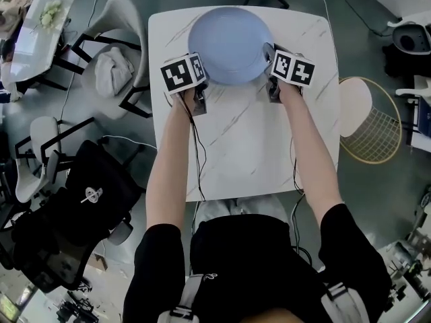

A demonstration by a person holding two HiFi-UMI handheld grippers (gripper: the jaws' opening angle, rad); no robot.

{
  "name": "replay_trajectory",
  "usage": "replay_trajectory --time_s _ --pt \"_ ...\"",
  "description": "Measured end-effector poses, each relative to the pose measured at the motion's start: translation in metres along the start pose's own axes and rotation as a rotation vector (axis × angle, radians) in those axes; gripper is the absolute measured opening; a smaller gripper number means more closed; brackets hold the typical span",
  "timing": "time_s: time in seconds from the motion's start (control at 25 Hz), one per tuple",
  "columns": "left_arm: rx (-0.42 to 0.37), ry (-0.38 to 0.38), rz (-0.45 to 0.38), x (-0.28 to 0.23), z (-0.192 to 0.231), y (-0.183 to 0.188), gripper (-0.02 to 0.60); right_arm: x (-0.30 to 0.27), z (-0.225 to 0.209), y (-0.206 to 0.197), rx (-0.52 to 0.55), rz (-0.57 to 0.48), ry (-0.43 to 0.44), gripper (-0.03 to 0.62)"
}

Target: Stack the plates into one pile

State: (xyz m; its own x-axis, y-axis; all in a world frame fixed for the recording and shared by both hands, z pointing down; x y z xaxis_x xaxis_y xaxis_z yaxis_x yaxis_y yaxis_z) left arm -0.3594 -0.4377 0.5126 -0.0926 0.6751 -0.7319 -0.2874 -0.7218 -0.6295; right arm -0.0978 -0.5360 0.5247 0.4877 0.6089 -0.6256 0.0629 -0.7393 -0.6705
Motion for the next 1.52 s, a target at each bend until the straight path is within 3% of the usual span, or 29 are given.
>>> replay_trajectory --time_s 0.16,0.32,0.44,0.56,0.64,0.8,1.04,1.32,1.52 --pt "-0.019 0.017 -0.013 -0.006 0.0 0.001 0.145 -0.011 0.001 -0.003 0.054 0.049 -0.053 0.101" --pt "-0.023 0.053 -0.084 0.005 0.003 -0.001 0.137 0.002 0.001 0.004 0.121 -0.009 -0.077 0.121" --pt "0.056 0.04 -0.139 0.019 0.004 -0.004 0.107 0.013 0.005 0.007 0.14 -0.031 -0.034 0.104" --pt "0.089 0.03 -0.191 0.033 -0.001 -0.005 0.035 0.028 0.009 0.012 0.164 -0.059 0.005 0.053" --pt "0.07 0.02 -0.222 0.042 -0.008 0.0 0.017 0.039 0.013 0.017 0.178 -0.072 0.035 0.011" --pt "0.013 -0.006 -0.304 0.068 -0.027 0.017 0.017 0.06 0.03 0.031 0.221 -0.102 0.113 0.009" --pt "-0.098 -0.018 -0.44 0.123 -0.069 0.048 0.015 0.109 0.072 0.064 0.27 -0.187 0.352 0.008" --pt "-0.163 -0.007 -0.579 0.19 -0.12 0.067 0.015 0.184 0.096 0.108 0.279 -0.376 0.452 0.008" --pt "-0.174 0.019 -0.671 0.232 -0.146 0.065 0.016 0.238 0.094 0.112 0.283 -0.546 0.443 0.008"
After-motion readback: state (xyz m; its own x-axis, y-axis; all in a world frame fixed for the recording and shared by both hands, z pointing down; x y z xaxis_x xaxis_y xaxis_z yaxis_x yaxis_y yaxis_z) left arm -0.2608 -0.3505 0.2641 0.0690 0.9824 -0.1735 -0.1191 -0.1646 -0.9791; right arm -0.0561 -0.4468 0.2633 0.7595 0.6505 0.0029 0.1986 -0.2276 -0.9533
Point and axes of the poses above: the fingertips, and each gripper's own axes: x backward along the fingers, z to its left, y out of its top, the point moved 6 cm from there along x, backward along the fingers, and after that the axes turned 6 degrees about -x, right-handed, at the moved point
